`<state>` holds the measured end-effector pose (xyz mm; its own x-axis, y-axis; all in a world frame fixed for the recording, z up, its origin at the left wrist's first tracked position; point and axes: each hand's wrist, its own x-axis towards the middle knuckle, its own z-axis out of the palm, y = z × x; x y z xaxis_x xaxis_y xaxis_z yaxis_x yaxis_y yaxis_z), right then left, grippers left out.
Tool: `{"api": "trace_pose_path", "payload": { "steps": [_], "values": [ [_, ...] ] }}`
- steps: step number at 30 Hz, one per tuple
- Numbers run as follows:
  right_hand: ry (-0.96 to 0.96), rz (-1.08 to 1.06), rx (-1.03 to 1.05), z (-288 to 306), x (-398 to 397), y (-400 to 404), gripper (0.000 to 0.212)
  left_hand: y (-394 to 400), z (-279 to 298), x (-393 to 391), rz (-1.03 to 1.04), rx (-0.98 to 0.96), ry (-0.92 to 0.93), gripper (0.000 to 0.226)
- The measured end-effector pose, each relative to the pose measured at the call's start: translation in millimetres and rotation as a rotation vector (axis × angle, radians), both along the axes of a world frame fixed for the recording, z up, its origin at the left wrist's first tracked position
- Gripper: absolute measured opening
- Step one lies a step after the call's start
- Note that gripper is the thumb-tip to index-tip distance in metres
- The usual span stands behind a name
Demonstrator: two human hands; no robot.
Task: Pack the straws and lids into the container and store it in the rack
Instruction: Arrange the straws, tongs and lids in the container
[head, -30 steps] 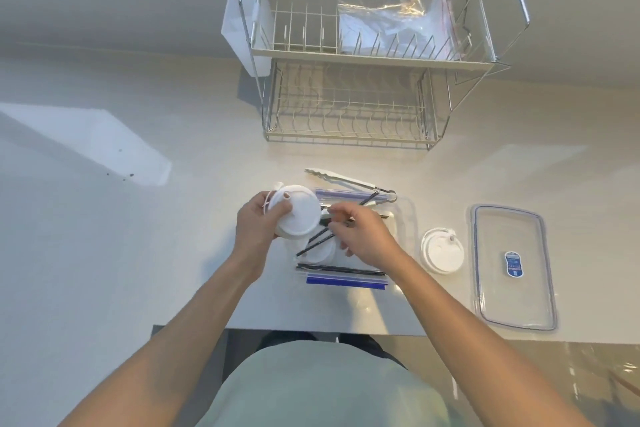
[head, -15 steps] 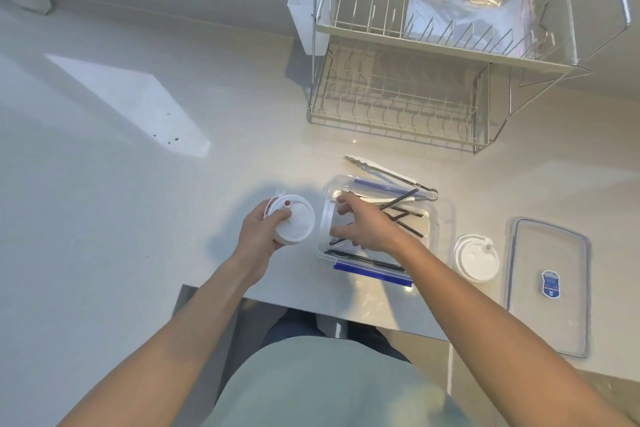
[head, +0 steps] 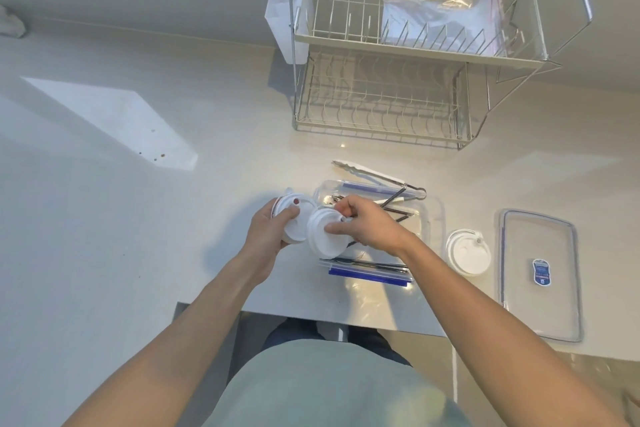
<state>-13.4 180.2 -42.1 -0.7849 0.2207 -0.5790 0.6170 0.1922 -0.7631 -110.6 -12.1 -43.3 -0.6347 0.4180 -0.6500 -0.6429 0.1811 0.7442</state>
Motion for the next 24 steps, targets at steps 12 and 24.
{"api": "trace_pose_path", "payload": {
  "steps": [12,24],
  "values": [
    [0.188,-0.136,0.168,52,26,42,0.029,59,20,14,-0.406,0.164,-0.077,0.041],
    [0.184,0.039,0.454,58,40,44,0.023,89,27,29,-0.554,0.207,-0.204,0.047]
  ]
}}
